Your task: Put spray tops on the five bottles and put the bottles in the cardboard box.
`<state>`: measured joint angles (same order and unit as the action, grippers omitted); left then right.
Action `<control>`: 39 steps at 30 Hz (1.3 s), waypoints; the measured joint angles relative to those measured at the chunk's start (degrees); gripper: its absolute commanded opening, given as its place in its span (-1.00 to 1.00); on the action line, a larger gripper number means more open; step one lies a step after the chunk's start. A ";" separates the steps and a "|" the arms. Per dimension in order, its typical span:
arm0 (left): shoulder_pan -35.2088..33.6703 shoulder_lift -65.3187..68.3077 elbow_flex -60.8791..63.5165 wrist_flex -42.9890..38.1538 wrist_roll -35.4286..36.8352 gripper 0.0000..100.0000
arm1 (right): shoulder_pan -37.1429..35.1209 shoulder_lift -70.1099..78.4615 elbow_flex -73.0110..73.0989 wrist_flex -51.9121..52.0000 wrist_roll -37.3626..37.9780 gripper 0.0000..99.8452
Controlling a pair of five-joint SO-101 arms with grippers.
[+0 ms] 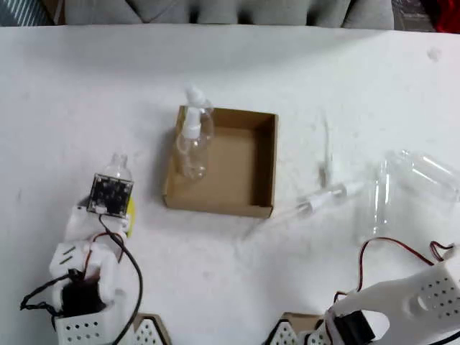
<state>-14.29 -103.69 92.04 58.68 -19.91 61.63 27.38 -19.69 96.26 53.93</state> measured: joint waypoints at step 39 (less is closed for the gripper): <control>0.00 92.40 -39.38 -11.08 11.34 -0.47 | -4.57 -9.05 24.00 -20.04 0.00 -0.97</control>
<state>-14.29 -11.30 52.66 47.60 -8.57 57.05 18.33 4.31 76.22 53.93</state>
